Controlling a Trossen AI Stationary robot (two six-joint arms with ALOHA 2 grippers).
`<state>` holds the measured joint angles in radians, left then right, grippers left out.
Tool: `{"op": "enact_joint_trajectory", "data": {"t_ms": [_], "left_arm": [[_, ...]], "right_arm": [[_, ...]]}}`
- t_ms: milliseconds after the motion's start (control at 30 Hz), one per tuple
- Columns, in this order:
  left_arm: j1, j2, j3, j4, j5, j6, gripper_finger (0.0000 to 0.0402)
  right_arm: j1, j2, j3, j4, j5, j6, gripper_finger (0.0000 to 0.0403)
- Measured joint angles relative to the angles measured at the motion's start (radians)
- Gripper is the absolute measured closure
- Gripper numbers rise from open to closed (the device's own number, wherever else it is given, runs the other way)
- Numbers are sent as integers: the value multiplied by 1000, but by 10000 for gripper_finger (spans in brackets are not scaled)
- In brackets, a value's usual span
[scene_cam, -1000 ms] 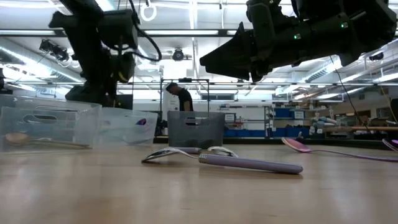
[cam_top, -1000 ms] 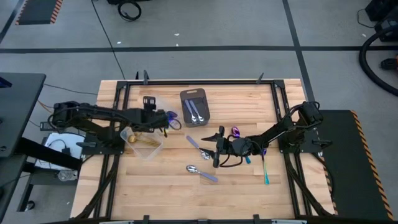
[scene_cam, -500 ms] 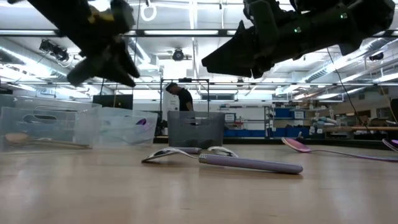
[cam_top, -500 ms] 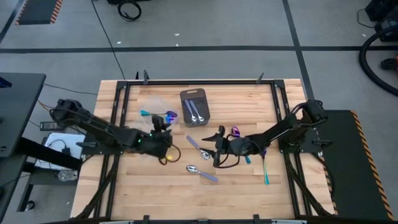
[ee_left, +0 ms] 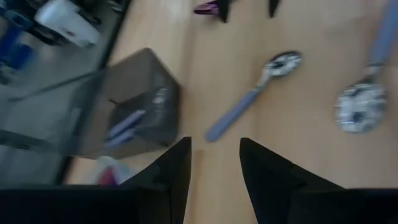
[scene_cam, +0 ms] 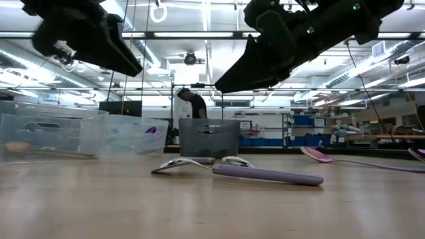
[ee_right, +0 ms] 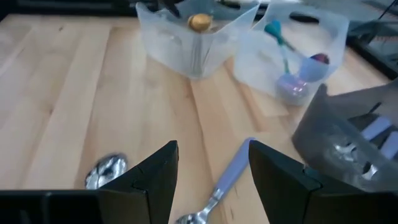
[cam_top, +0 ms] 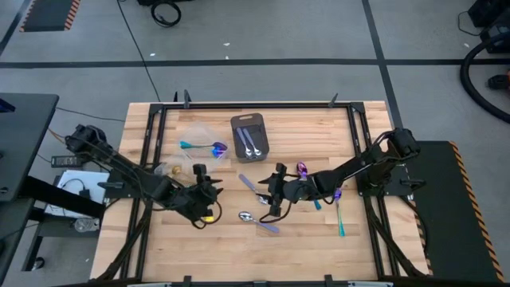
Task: Sort silverware by color (type)
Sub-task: Put the blue spoon into the top transparent bin
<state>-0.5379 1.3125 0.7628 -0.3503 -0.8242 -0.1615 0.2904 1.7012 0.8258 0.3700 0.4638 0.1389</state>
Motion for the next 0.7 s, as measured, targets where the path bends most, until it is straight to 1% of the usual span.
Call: {"op": "enact_joint_trajectory", "data": {"t_ms": [133, 233, 333, 433, 600, 700], "left_arm": [[-22, 0, 0, 3, 82, -96, 258], [-28, 0, 0, 3, 88, -210, 258], [-30, 0, 0, 3, 97, -278, 258], [-31, 0, 0, 4, 137, -303, 258], [-31, 1, -1, 29, 141, -306, 258], [-31, 1, -1, 66, 141, -301, 258]], "right_arm": [[-13, 0, 12, -53, -46, 46, 198], [-20, 0, 12, -99, -62, 78, 198], [-23, 0, 12, -145, -68, 99, 198], [-26, 0, 12, -190, -82, 135, 198], [-30, 0, 12, -264, -86, 177, 198], [-41, 0, 11, -294, -113, 200, 198]]}}
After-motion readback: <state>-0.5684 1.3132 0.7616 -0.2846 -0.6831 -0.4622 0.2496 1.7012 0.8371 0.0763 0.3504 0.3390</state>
